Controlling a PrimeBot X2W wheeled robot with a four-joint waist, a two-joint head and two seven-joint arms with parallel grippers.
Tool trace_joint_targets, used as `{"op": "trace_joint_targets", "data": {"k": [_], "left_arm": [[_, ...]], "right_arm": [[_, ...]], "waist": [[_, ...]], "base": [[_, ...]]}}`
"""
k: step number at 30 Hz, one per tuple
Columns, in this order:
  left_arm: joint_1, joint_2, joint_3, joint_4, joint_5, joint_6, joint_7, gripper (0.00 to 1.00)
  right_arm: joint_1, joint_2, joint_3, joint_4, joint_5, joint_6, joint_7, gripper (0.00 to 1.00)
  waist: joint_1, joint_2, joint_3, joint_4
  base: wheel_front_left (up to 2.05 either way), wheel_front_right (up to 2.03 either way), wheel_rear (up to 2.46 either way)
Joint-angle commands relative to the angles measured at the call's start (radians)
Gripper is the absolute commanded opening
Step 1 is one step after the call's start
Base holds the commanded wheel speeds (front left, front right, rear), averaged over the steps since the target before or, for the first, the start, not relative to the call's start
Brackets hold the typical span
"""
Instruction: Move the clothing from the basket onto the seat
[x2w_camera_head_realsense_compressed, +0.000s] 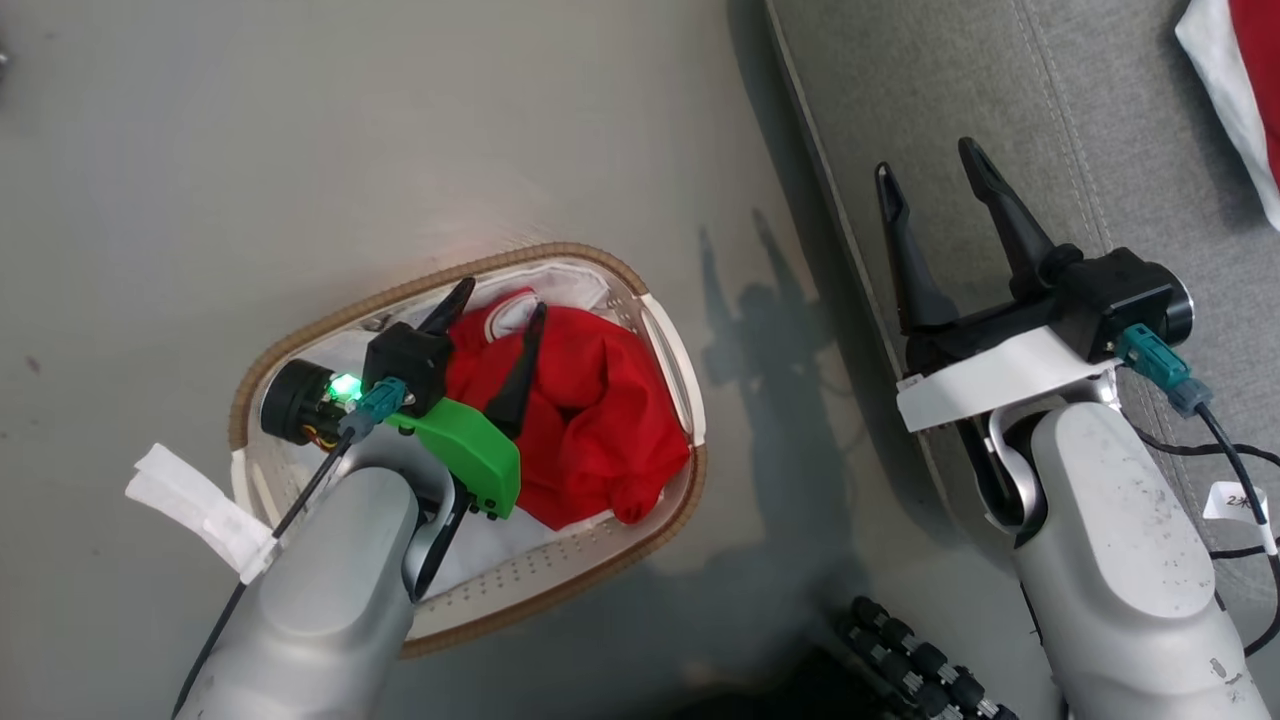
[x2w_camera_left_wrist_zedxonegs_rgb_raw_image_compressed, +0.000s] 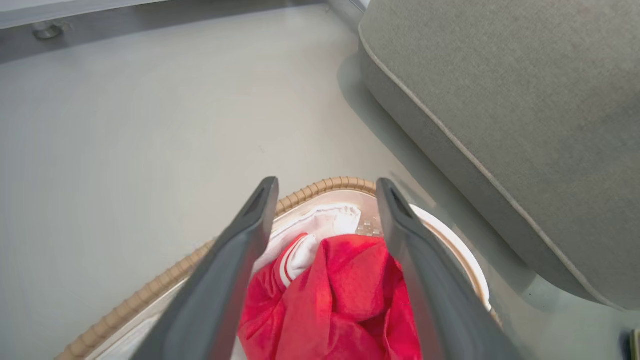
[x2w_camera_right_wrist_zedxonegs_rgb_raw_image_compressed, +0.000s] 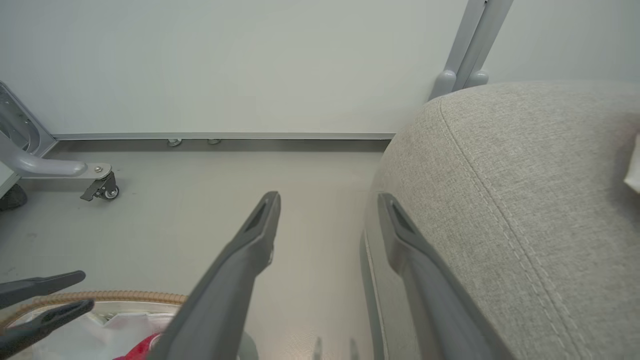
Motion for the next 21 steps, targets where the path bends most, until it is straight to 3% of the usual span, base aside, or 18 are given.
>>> {"op": "trace_joint_targets", "data": {"k": [1, 21], "left_arm": [[-0.026, 0.015, -0.007, 0.014, -0.011, -0.003, 0.001, 1.00], [-0.134, 0.016, -0.198, 0.273, -0.044, -0.003, 0.001, 1.00]], "right_arm": [[-0.009, 0.000, -0.004, -0.009, 0.007, -0.001, -0.002, 1.00], [0.062, -0.001, -0.073, -0.076, -0.042, -0.001, -0.002, 1.00]], "waist": [[-0.0001, -0.0001, 0.056, -0.034], [-0.0001, -0.0001, 0.149, -0.009]], "base": [[0.00, 0.00, 0.00], [0.00, 0.00, 0.00]]}}
